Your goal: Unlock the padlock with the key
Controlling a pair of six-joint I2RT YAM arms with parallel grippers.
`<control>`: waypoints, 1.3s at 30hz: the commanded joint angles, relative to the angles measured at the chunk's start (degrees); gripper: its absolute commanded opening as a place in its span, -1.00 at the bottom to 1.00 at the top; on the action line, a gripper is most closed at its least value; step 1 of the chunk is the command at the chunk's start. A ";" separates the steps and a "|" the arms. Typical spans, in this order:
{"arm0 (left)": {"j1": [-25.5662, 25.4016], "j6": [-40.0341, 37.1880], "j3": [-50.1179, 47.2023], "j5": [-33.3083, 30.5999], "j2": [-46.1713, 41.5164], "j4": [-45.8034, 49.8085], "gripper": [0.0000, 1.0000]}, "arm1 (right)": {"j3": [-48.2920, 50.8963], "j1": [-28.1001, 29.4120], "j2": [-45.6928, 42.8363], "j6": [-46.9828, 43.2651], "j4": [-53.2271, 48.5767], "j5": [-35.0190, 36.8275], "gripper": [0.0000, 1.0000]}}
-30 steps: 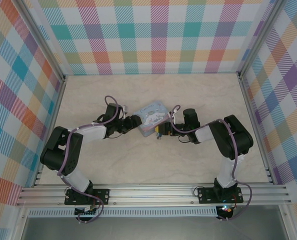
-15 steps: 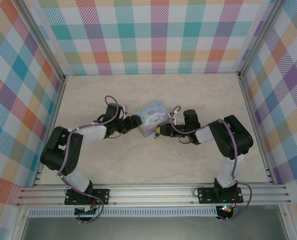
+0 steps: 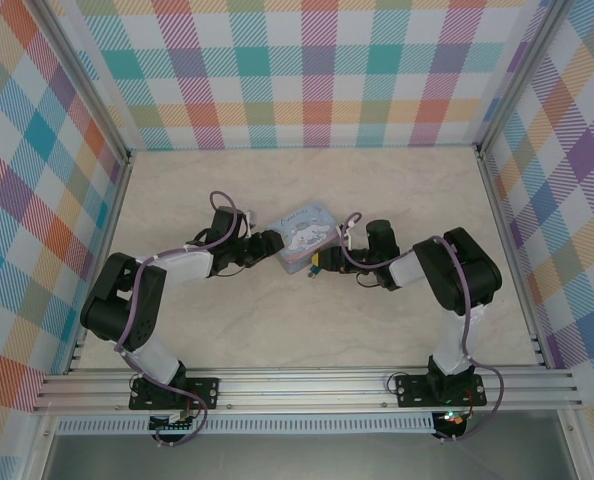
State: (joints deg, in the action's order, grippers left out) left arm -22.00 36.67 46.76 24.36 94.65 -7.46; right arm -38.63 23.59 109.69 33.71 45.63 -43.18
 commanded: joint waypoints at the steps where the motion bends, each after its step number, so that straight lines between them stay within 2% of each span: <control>1: -1.20 -0.38 -0.65 -1.68 1.81 6.91 0.30 | 0.29 0.31 1.46 1.79 4.97 -2.03 -0.07; 15: -1.25 -0.43 -0.72 -1.77 1.66 7.09 0.29 | 3.77 -0.33 -0.30 0.52 5.55 -1.54 -0.29; 23: -1.20 -0.42 -0.88 -1.82 1.61 7.00 0.29 | 3.43 -0.40 -0.09 1.12 5.93 -1.04 -0.73; 26: -1.21 -0.42 -1.02 -1.93 1.42 7.11 0.29 | 3.54 -0.39 -0.05 1.86 6.55 -0.16 -0.84; 39: -1.20 -0.55 -1.61 -2.16 1.41 6.96 0.29 | 5.28 -0.92 -1.29 4.06 9.00 3.63 -0.90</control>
State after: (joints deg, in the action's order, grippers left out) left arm -22.00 36.67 46.76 24.32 94.65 -7.49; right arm -34.04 23.05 110.17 37.08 51.46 -40.38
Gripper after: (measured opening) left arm 0.648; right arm 0.059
